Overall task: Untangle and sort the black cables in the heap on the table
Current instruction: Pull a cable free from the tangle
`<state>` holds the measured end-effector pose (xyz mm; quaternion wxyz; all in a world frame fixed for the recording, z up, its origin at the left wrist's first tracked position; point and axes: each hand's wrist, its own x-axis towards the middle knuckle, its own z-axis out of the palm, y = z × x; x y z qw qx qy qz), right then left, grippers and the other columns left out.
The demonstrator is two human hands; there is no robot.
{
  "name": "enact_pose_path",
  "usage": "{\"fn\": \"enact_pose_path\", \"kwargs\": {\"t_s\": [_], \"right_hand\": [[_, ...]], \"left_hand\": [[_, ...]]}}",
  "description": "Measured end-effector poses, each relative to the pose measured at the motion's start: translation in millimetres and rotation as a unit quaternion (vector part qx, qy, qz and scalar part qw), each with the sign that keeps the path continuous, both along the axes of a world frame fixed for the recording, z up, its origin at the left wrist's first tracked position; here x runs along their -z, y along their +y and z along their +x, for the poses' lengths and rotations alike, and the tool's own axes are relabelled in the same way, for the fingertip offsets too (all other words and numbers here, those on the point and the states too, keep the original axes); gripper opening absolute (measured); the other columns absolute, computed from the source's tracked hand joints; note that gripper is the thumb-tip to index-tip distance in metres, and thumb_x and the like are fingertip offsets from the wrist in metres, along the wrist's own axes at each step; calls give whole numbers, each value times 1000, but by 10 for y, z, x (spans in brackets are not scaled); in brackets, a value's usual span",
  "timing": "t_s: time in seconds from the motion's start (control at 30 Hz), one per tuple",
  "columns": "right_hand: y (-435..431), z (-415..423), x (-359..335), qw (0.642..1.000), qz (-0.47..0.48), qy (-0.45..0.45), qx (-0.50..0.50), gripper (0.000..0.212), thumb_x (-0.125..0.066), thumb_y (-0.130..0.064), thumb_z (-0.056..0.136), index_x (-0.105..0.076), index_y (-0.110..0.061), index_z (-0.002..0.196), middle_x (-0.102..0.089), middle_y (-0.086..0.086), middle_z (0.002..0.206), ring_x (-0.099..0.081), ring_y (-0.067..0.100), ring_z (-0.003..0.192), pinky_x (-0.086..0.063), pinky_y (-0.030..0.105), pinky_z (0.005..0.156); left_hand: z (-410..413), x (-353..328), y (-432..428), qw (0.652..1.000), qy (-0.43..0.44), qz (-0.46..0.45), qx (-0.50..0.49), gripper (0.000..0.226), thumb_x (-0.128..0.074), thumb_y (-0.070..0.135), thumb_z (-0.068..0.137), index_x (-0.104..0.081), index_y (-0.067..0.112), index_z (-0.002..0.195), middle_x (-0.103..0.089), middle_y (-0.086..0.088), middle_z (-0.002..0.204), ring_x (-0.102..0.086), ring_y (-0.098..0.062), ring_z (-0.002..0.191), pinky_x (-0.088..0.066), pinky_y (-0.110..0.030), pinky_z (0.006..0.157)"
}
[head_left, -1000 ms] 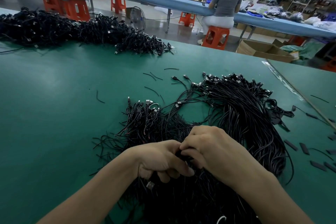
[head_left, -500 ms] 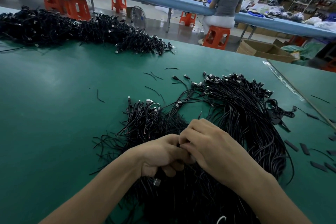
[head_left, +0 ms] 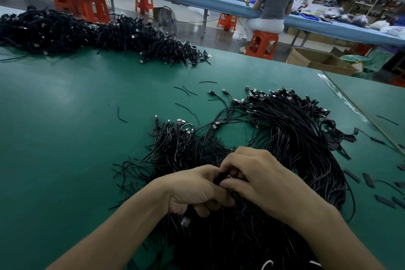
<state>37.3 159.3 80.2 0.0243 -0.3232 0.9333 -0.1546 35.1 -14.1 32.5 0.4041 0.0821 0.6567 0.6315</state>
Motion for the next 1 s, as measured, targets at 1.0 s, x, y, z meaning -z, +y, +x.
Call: {"fn": "enact_pose_path", "kwargs": {"t_s": [1.0], "right_hand": [[-44, 74, -122, 996, 50, 8, -80, 14, -56, -28, 99, -70, -28, 102, -52, -16, 105, -43, 2, 100, -43, 22, 85]], "left_hand": [[5, 2, -11, 999, 5, 11, 35, 32, -49, -11, 91, -46, 14, 71, -29, 2, 59, -22, -4, 45, -16, -15, 37]]}}
